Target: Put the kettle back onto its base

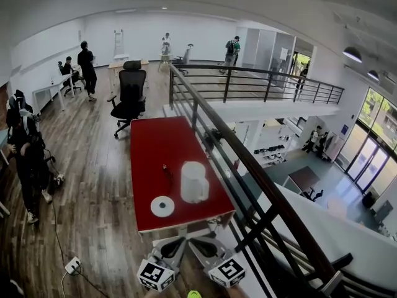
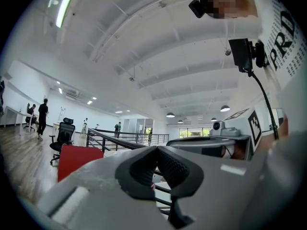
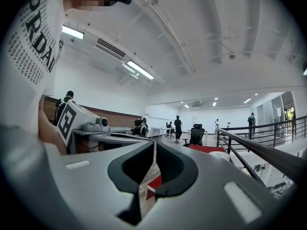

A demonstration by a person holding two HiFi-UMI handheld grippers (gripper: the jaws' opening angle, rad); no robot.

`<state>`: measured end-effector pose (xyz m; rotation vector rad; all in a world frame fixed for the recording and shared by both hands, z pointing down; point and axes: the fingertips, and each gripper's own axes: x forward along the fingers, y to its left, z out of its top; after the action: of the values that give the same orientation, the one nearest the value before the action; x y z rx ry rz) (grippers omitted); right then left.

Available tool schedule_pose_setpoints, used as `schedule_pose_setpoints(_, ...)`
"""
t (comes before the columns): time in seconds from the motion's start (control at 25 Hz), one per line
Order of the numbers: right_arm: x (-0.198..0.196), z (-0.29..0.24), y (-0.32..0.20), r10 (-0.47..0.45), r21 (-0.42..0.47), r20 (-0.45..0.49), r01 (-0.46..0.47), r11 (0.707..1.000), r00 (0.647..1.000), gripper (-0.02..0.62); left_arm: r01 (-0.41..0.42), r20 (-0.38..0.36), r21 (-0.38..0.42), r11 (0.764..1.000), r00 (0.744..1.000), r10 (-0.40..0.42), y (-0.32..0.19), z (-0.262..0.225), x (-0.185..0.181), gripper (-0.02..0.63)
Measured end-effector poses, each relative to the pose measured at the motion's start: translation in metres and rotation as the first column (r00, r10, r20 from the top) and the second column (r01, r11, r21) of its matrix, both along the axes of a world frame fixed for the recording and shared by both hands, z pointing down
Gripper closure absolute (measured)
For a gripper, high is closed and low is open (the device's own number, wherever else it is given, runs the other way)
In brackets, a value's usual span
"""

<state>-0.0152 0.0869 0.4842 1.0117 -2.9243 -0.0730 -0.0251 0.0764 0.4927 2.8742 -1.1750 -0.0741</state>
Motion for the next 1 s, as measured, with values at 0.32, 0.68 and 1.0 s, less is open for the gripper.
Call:
schedule_pose_setpoints(0.32,0.028,0.004,-0.025,-0.049,-0.003,-0.014,0.049,0.999,0.999,0.584,0.044,0.054,0.035,0.998,0.998,-0.046,-0.024,0.007,0.024,0.614)
schedule_pose_setpoints(0.68,0.038,0.013,-0.039,-0.093,-0.032,0.003,0.094,0.995,0.996,0.584,0.068,0.028,-0.029,0.997,0.997,-0.067,-0.035,0.024,0.041,0.614)
schedule_pose_setpoints(1.0,0.038,0.018,-0.057,-0.085,-0.038,0.001,0.085,0.996,0.996,0.584,0.092,0.068,0.0,0.996,0.993,-0.092,-0.056,0.032,0.041,0.614)
